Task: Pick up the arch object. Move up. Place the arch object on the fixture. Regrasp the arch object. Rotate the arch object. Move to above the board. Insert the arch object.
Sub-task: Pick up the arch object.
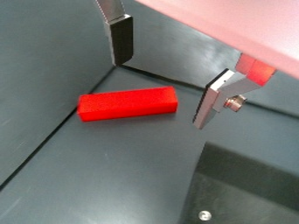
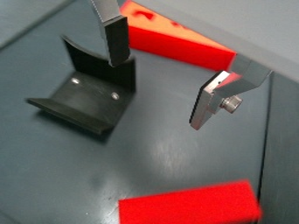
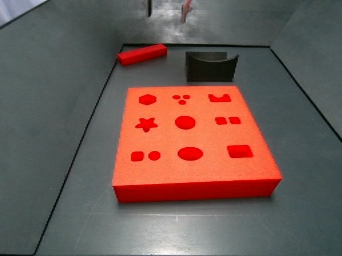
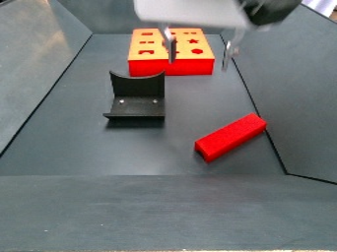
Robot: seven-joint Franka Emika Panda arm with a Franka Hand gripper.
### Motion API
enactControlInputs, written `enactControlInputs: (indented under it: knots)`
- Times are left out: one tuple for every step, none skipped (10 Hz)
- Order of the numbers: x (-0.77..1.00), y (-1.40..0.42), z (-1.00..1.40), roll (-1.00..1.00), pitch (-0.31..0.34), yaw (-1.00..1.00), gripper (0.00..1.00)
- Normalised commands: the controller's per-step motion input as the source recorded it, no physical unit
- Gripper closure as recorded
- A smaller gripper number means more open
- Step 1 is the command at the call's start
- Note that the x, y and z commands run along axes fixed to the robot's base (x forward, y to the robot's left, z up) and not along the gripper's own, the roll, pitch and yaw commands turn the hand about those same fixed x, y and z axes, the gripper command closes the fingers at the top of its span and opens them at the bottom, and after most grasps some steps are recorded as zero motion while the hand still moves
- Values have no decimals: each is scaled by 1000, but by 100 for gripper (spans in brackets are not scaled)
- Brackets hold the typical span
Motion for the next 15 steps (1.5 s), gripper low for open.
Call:
enactControlInputs:
  knots:
    - [-89,234,-934,0,26,-897,0]
    - [-114,274,-966,0,36,-846,0]
    - [-137,306,-986,0,40,-806,0]
    - [-163,394,-997,0,50,-714,0]
    - [-174,483,-877,0,0,-600,0]
    - [-109,551,-703,0,-23,-474,0]
    - [-109,577,-683,0,-40,-431,0]
    - [-86,560,-657,0,-47,-446,0]
    - [-20,483,-606,-1,-83,-494,0]
    - [0,331,-454,-110,-183,-557,0]
    - [26,220,-326,-231,-239,-554,0]
    - [0,71,-154,-367,-281,-549,0]
    - [-17,40,-17,-477,-306,-460,0]
    - [-91,3,0,-500,-323,-420,0]
    - [-163,9,0,-500,-310,-371,0]
